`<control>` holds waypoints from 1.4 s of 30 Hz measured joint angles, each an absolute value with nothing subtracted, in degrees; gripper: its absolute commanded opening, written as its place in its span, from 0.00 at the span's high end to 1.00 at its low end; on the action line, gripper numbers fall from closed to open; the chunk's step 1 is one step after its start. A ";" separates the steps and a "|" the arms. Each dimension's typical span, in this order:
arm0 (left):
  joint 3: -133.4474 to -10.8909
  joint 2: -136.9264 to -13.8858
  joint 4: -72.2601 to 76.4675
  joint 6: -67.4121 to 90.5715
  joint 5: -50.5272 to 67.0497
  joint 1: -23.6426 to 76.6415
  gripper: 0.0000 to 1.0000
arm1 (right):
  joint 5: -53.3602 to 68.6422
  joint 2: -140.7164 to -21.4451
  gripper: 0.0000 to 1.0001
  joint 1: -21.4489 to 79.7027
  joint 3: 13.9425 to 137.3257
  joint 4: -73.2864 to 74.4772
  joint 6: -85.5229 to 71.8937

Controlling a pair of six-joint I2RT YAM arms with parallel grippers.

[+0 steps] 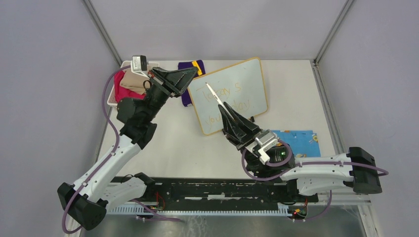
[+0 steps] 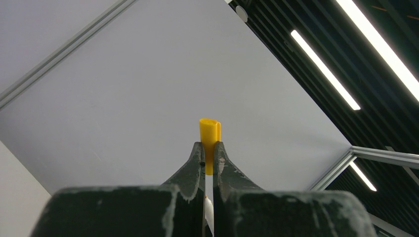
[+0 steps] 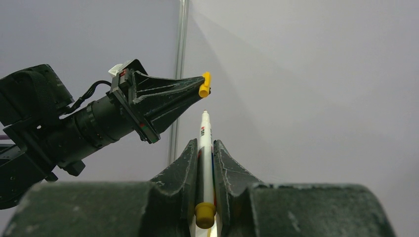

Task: Write a sentence on the whiteboard
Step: Close the whiteboard marker at the center of the board.

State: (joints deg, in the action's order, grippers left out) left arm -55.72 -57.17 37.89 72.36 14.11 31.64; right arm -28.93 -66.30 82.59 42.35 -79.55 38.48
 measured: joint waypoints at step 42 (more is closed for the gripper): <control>-53.98 -56.29 37.60 72.36 15.18 31.99 0.98 | -30.04 -69.08 1.00 82.59 43.81 -81.84 37.15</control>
